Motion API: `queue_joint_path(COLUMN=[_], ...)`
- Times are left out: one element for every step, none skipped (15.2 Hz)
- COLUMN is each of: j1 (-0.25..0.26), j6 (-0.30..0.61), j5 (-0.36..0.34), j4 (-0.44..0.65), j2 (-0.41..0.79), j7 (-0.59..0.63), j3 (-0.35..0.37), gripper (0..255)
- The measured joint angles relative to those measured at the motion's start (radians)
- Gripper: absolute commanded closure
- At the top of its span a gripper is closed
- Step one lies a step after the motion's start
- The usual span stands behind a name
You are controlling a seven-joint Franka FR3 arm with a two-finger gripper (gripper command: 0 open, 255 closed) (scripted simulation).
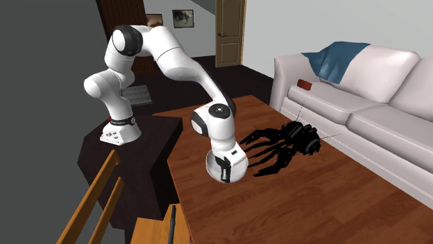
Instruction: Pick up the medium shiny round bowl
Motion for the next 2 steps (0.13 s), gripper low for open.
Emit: queue_joint_path(j1=[0.002, 0.003], j6=[-0.007, -0.012], j5=[-0.003, -0.006], j4=[-0.003, -0.005], j2=[-0.01, -0.017], j7=[0.002, 0.005], j3=[-0.003, -0.005], gripper=[255, 255])
